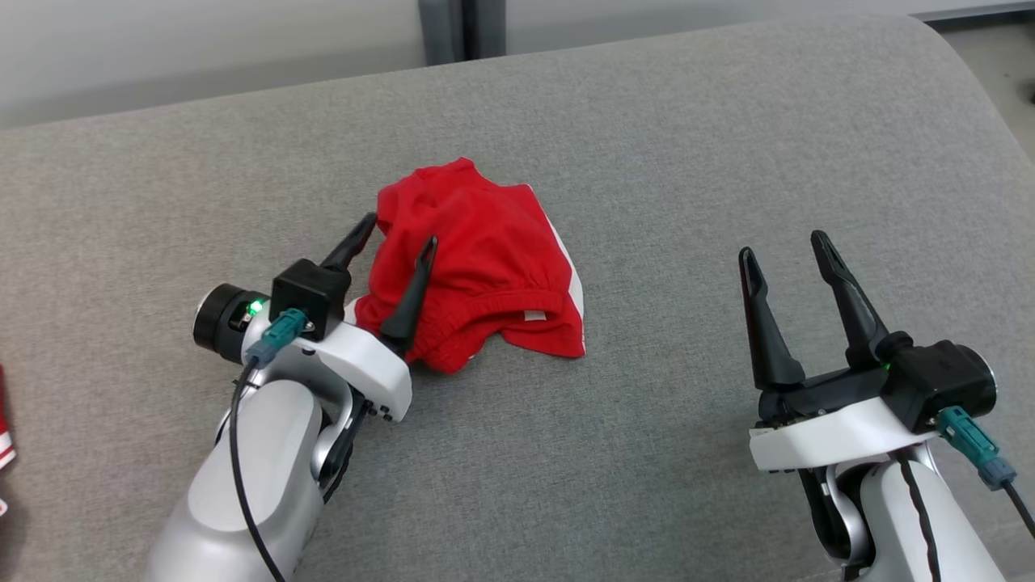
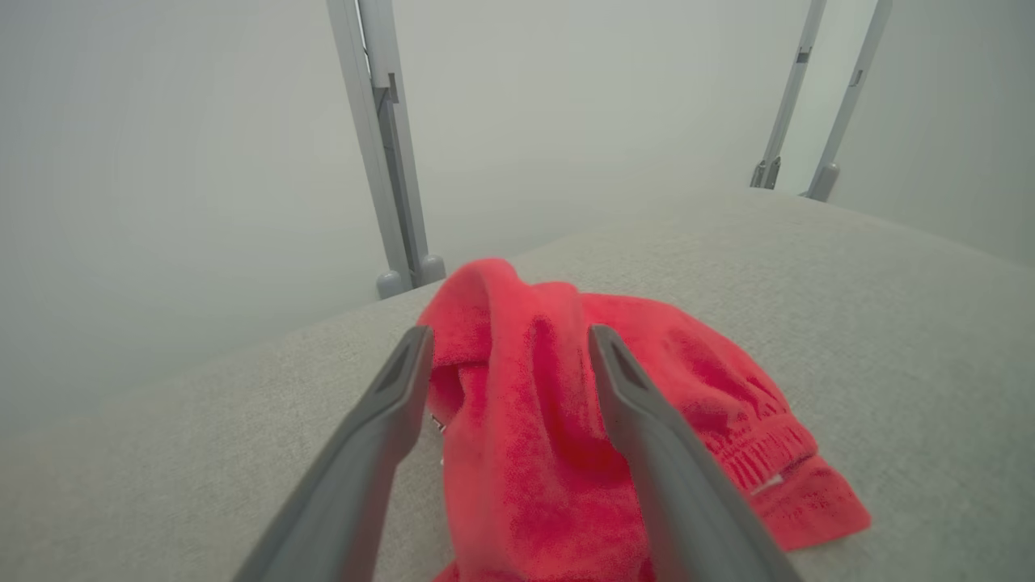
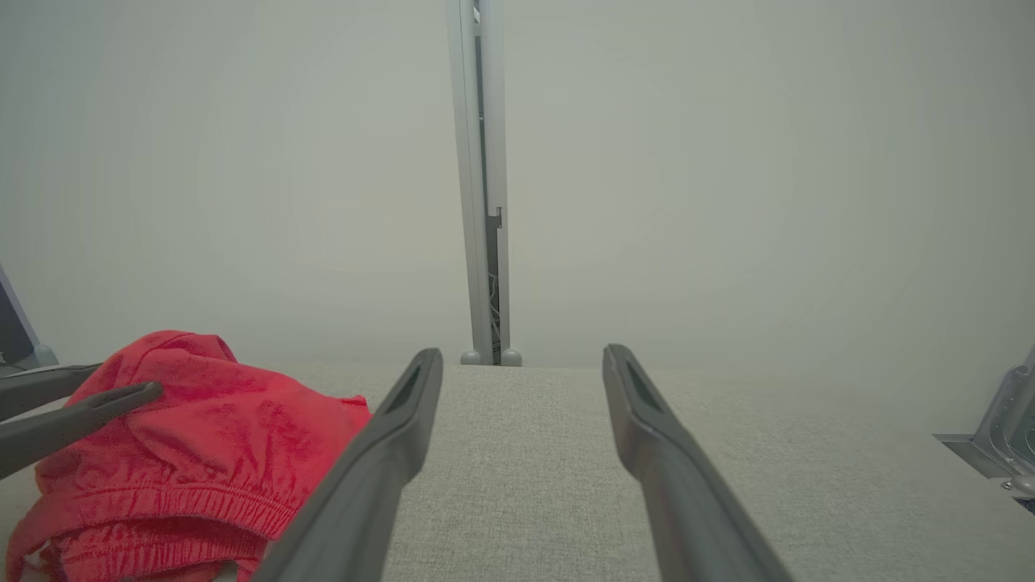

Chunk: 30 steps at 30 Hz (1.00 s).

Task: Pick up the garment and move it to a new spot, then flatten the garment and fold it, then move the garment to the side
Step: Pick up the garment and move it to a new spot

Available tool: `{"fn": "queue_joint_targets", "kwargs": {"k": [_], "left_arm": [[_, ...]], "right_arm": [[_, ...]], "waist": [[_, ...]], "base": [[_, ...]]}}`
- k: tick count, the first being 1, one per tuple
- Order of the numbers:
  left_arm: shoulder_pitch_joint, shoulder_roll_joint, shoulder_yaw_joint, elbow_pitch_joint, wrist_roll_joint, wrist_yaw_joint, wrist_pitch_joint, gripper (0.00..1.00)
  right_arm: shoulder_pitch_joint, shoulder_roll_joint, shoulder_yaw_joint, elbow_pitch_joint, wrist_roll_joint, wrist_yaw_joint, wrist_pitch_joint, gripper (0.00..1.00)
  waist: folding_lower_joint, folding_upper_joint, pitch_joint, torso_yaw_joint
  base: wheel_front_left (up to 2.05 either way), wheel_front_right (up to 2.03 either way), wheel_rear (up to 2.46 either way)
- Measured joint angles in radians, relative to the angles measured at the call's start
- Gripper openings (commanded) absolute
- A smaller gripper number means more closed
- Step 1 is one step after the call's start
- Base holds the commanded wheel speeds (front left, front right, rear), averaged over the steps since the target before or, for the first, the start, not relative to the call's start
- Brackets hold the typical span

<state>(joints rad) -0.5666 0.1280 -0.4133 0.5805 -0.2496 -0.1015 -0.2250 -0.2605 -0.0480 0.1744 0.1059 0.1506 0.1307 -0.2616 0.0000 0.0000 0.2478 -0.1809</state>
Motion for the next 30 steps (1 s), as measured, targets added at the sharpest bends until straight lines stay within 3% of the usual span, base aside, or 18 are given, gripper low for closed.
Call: {"fn": "queue_joint_targets", "kwargs": {"k": [2, 6, 14, 20, 27, 30], "left_arm": [[0.003, -0.012, 0.019, -0.028, -0.022, 0.003, -0.024, 1.0], [0.039, -0.024, 0.09, -0.165, -0.026, 0.053, -0.035, 1.0], [0.254, -0.063, 0.277, -0.457, -0.003, 0.128, -0.037, 1.0], [0.37, -0.077, 0.336, -0.518, -0.006, 0.138, -0.037, 1.0], [0.495, -0.079, 0.315, -0.503, -0.017, 0.15, -0.037, 1.0], [0.531, -0.08, 0.29, -0.475, -0.023, 0.132, -0.037, 1.0]], "right_arm": [[0.002, 0.0, 0.004, 0.003, 0.001, 0.0, 0.0, 1.0], [0.025, 0.0, 0.012, 0.018, 0.007, 0.0, 0.0, 1.0], [0.029, 0.001, 0.014, 0.031, 0.0, 0.0, 0.0, 1.0], [0.067, 0.001, 0.004, 0.043, -0.009, 0.0, 0.0, 1.0], [0.125, 0.001, -0.016, 0.068, -0.012, 0.0, 0.0, 1.0], [0.15, 0.001, -0.032, 0.077, -0.012, 0.0, 0.0, 1.0]], "waist": [[0.0, 0.0, -0.007, 0.009], [0.0, 0.0, -0.03, 0.037], [0.0, 0.0, -0.082, 0.099], [0.0, 0.0, -0.125, 0.144], [-0.0001, 0.0, -0.195, 0.182], [0.0, 0.0, -0.223, 0.196]], "base": [[0.0, 0.0, 0.0], [0.0, 0.0, 0.0], [0.0, 0.0, 0.0], [0.0, 0.0, 0.0], [0.0, 0.0, 0.0], [0.0, 0.0, 0.0]]}}
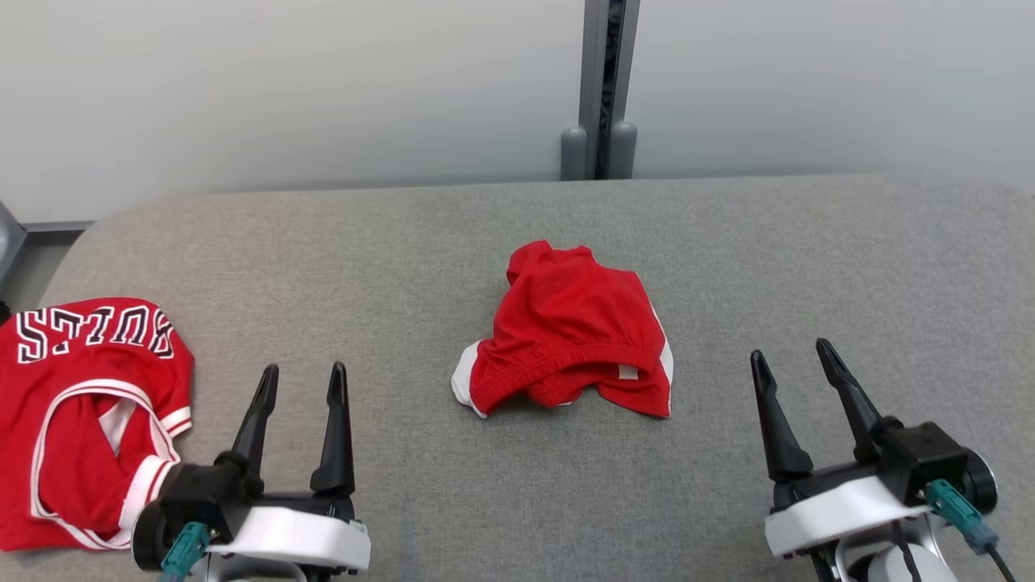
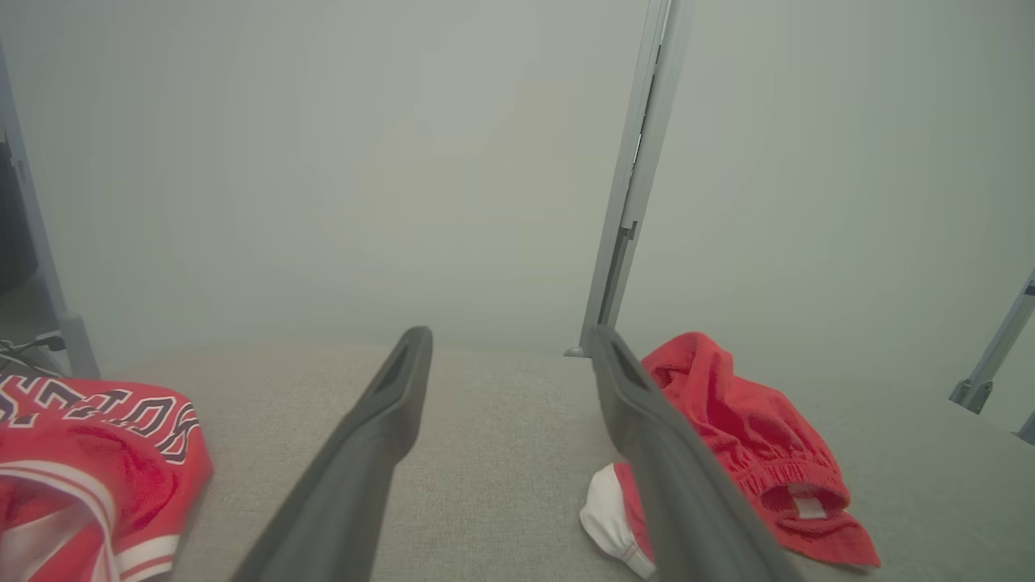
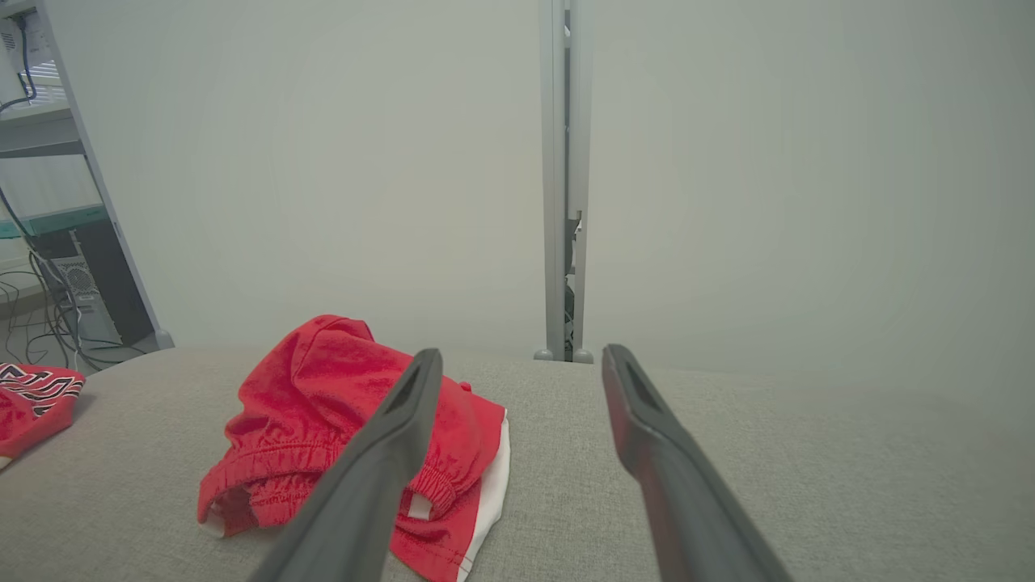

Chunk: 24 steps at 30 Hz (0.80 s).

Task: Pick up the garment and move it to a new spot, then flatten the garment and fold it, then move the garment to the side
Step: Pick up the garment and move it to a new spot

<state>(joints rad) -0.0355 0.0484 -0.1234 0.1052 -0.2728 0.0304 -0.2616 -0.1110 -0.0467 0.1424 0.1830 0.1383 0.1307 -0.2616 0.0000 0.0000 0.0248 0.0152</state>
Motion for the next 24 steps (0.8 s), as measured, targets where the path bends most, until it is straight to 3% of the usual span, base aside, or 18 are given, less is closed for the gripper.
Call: {"fn": "queue_joint_targets", "kwargs": {"k": [24], "left_arm": [[0.045, 0.0, -0.006, 0.058, -0.019, 0.007, 0.0, 1.0]], "right_arm": [[0.037, 0.0, -0.022, 0.024, -0.002, 0.0, 0.0, 1.0]], "waist": [[0.0, 0.0, -0.026, 0.016]], "base": [[0.0, 0.0, 0.0]]}}
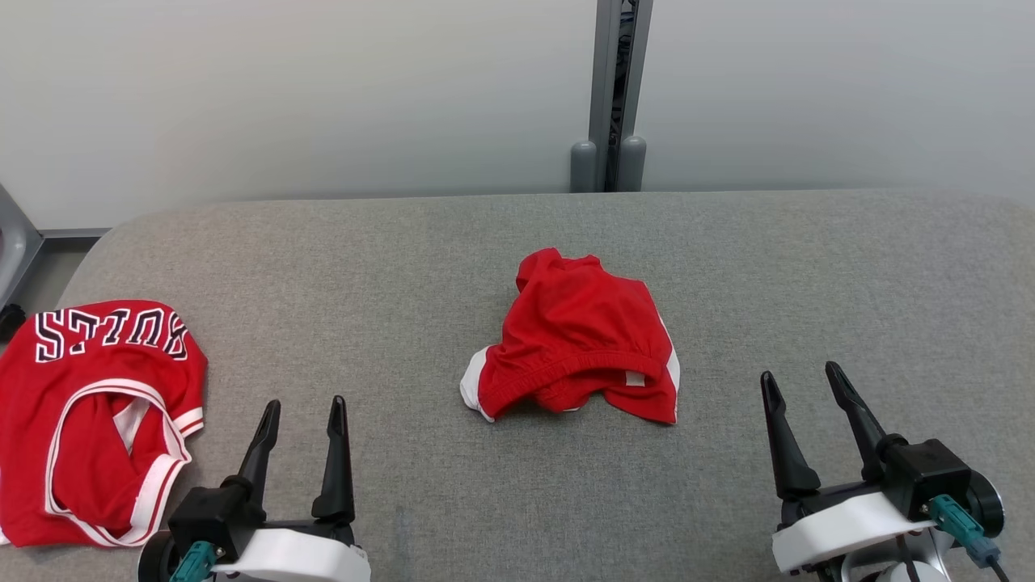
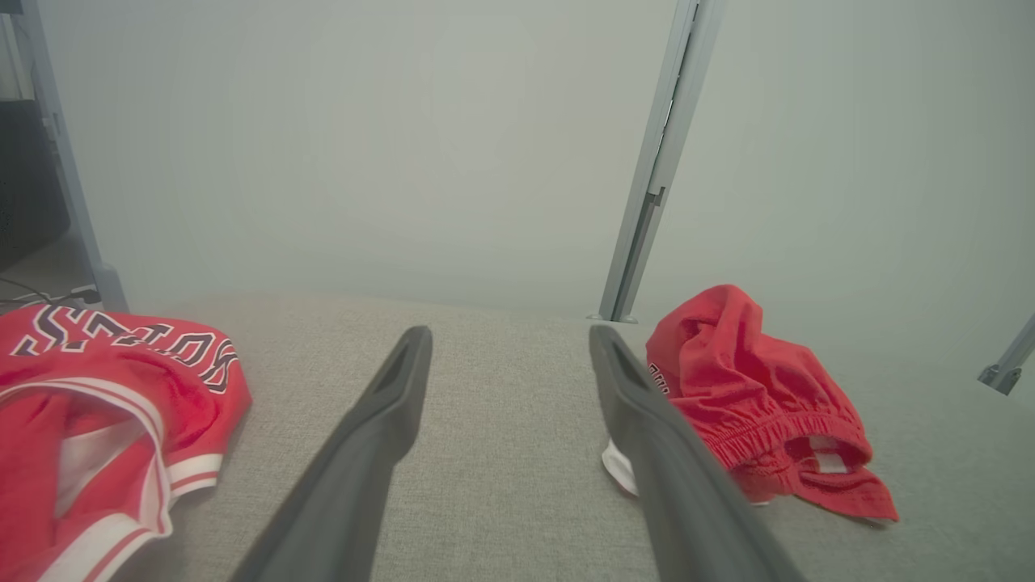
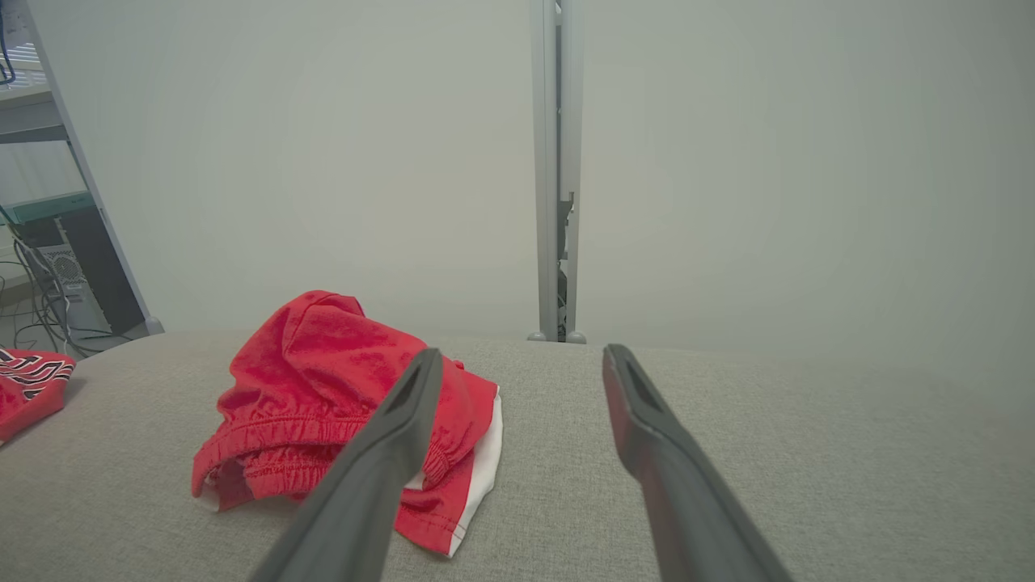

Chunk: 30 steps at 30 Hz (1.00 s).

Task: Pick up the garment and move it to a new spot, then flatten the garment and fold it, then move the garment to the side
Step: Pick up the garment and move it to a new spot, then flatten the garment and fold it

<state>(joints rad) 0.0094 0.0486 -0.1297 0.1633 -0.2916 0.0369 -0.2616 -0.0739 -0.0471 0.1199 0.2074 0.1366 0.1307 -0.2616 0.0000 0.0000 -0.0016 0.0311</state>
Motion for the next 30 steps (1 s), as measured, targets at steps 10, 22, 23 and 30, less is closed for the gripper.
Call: {"fn": "queue_joint_targets", "kwargs": {"k": [10, 22, 23, 30], "left_arm": [[-0.006, 0.0, -0.003, 0.001, 0.005, 0.008, 0.0, 1.0], [-0.094, 0.0, -0.165, 0.043, -0.036, -0.083, 0.0, 1.0], [-0.106, 0.0, -0.188, 0.053, -0.036, -0.095, 0.0, 1.0], [-0.228, -0.001, -0.331, 0.168, -0.004, -0.146, 0.0, 1.0]], "right_arm": [[-0.002, 0.0, 0.005, 0.001, 0.001, 0.0, 0.0, 1.0], [-0.028, 0.0, 0.005, -0.012, -0.009, 0.0, 0.0, 1.0], [-0.035, 0.0, 0.003, -0.014, -0.009, 0.0, 0.0, 1.0], [-0.073, 0.0, -0.008, -0.037, -0.009, 0.0, 0.0, 1.0]], "waist": [[0.0, 0.0, 0.002, -0.004], [0.0, 0.0, 0.055, -0.06], [0.0, 0.0, 0.062, -0.067], [0.0, 0.0, 0.131, -0.111]], "base": [[0.0, 0.0, 0.0], [0.0, 0.0, 0.0], [0.0, 0.0, 0.0], [0.0, 0.0, 0.0]]}}
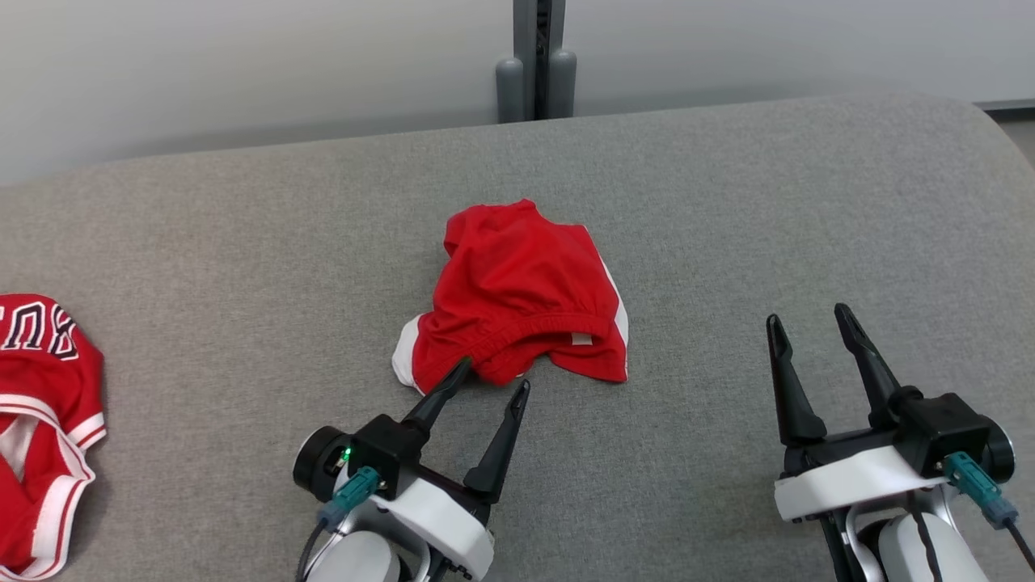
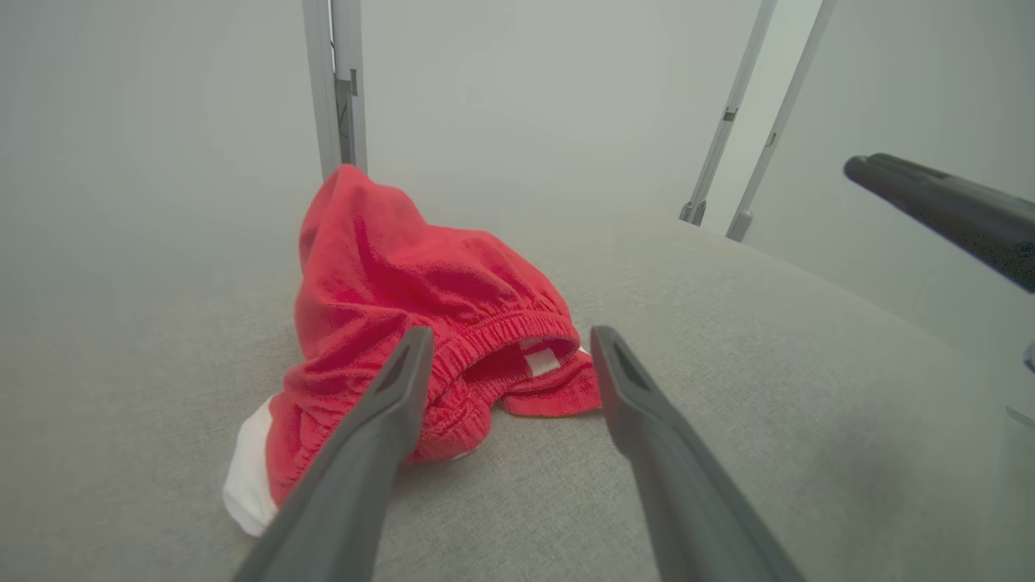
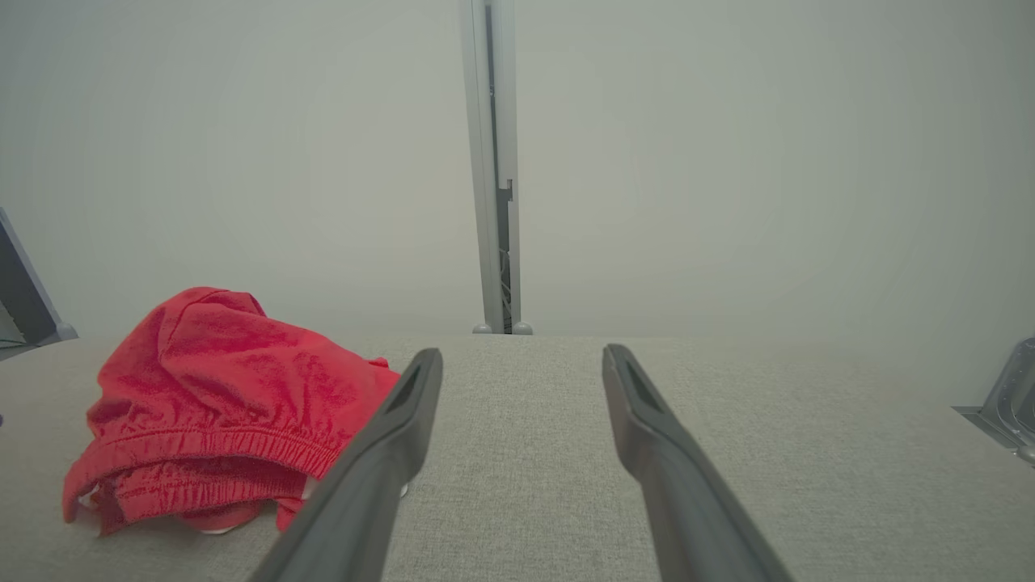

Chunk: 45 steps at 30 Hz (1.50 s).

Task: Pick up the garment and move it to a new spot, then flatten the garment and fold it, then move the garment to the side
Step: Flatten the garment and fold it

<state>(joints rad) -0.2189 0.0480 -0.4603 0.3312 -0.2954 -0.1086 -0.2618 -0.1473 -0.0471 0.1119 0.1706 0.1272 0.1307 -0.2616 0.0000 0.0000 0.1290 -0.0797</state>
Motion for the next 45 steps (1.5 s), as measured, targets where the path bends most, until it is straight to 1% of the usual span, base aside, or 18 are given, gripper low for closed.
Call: {"fn": "queue_joint_targets", "kwargs": {"k": [4, 8, 10, 13, 17, 22, 25, 34, 40, 42, 43, 44, 45], "left_arm": [[-0.078, 0.0, -0.088, 0.085, 0.002, -0.014, 0.0, 1.0], [-0.168, 0.0, -0.172, 0.158, -0.033, -0.018, 0.003, 1.0], [-0.212, 0.0, -0.211, 0.193, -0.065, -0.018, 0.008, 1.0], [-0.255, 0.002, -0.274, 0.227, -0.188, -0.02, 0.051, 1.0], [-0.34, 0.0, -0.295, 0.265, -0.218, -0.018, 0.035, 1.0], [-0.377, 0.0, -0.335, 0.3, -0.25, -0.002, 0.015, 1.0], [-0.407, 0.0, -0.353, 0.313, -0.264, 0.015, 0.01, 1.0], [-0.473, 0.0, -0.428, 0.374, -0.293, 0.116, 0.003, 1.0], [-0.528, 0.0, -0.504, 0.403, -0.296, 0.173, 0.002, 1.0], [-0.535, 0.0, -0.517, 0.412, -0.295, 0.181, 0.002, 1.0], [-0.542, 0.0, -0.533, 0.423, -0.292, 0.191, 0.002, 0.47], [-0.55, 0.001, -0.546, 0.429, -0.285, 0.199, 0.002, 0.0], [-0.562, -0.001, -0.56, 0.437, -0.284, 0.207, 0.001, 0.0]], "right_arm": [[-0.028, 0.0, -0.004, -0.017, 0.0, 0.0, 0.0, 1.0], [-0.056, 0.0, -0.004, -0.028, 0.001, 0.0, 0.0, 1.0], [-0.07, 0.0, -0.003, -0.029, 0.002, 0.0, 0.0, 1.0], [-0.09, 0.0, 0.006, -0.033, 0.007, 0.0, 0.0, 1.0], [-0.099, 0.0, 0.006, -0.035, 0.01, 0.0, 0.0, 1.0], [-0.108, 0.0, 0.006, -0.035, 0.01, 0.0, 0.0, 1.0], [-0.109, 0.0, 0.011, -0.035, 0.01, 0.0, 0.0, 1.0], [-0.116, 0.0, 0.028, -0.031, 0.01, 0.0, 0.0, 1.0], [-0.13, 0.0, 0.035, -0.028, 0.015, 0.0, 0.0, 1.0], [-0.13, 0.0, 0.035, -0.028, 0.015, 0.0, 0.0, 1.0], [-0.13, 0.0, 0.035, -0.028, 0.017, 0.0, 0.0, 1.0], [-0.13, 0.0, 0.035, -0.028, 0.019, 0.0, 0.0, 1.0], [-0.131, 0.0, 0.034, -0.027, 0.022, 0.0, 0.0, 1.0]], "waist": [[0.0, 0.0, 0.047, -0.021], [0.0, 0.0, 0.097, -0.041], [0.0, 0.0, 0.121, -0.051], [0.0, 0.0, 0.152, -0.068], [0.0, 0.0, 0.182, -0.09], [0.0, 0.0, 0.198, -0.104], [0.0, 0.0, 0.201, -0.108], [0.0, 0.0, 0.207, -0.121], [0.0, 0.0, 0.215, -0.131], [0.0, 0.0, 0.216, -0.133], [0.0, 0.0, 0.217, -0.135], [0.0, 0.0, 0.218, -0.136], [0.0, 0.0, 0.218, -0.137]], "base": [[0.0, 0.0, 0.0], [0.0, 0.0, 0.0], [0.0, 0.0, 0.0], [0.0, 0.0, 0.0], [0.0, 0.0, 0.0], [0.0, 0.0, 0.0], [0.0, 0.0, 0.0], [0.0, 0.0, 0.0], [0.0, 0.0, 0.0], [0.0, 0.0, 0.0], [0.0, 0.0, 0.0], [0.0, 0.0, 0.0], [0.0, 0.0, 0.0]]}}
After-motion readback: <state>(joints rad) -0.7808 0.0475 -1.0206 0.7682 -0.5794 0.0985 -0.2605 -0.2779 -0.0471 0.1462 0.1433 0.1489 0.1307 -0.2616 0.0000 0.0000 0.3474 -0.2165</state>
